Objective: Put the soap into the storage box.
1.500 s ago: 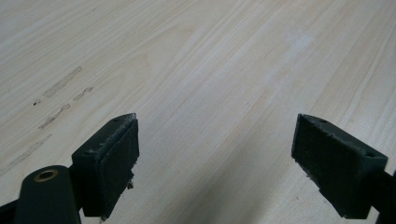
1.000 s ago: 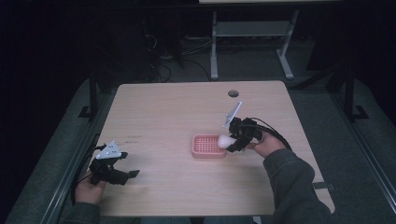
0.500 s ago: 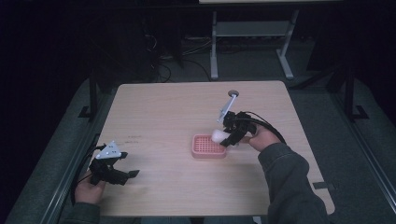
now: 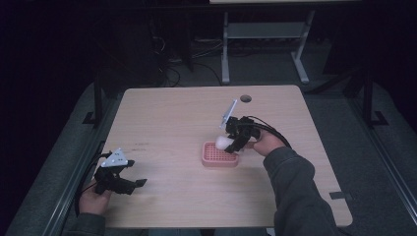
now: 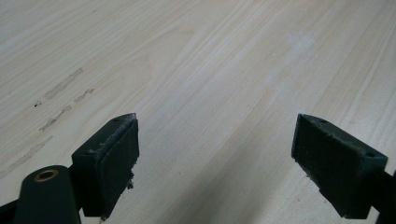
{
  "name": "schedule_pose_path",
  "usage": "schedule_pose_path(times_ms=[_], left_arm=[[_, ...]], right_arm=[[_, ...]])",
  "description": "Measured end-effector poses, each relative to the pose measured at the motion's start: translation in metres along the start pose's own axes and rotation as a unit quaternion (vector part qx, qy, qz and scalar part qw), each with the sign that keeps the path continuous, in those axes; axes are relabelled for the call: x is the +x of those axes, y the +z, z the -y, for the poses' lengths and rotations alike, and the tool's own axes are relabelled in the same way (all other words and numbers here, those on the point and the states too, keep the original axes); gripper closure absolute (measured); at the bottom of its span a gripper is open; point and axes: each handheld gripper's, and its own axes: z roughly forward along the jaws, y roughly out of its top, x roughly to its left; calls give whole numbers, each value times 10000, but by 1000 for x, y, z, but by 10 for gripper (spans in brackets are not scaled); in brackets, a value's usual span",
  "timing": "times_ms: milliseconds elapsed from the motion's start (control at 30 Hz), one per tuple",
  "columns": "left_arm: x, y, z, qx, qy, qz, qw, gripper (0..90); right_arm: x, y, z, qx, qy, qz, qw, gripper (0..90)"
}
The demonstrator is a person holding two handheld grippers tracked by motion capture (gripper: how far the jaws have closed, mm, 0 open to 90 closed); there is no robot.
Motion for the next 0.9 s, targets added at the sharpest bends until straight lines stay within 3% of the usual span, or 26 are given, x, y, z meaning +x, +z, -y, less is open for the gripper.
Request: schedule_pose_path(times_ms=[533,900], left_arm=[[1,0,1,-1,-4,13,10000,149],[1,0,1,-5,-11,23,10000,149]], right_arm=[[2,25,-15,286,-172,-159,9993,492],[0,37,-19,395,-136,-230,9989,492]])
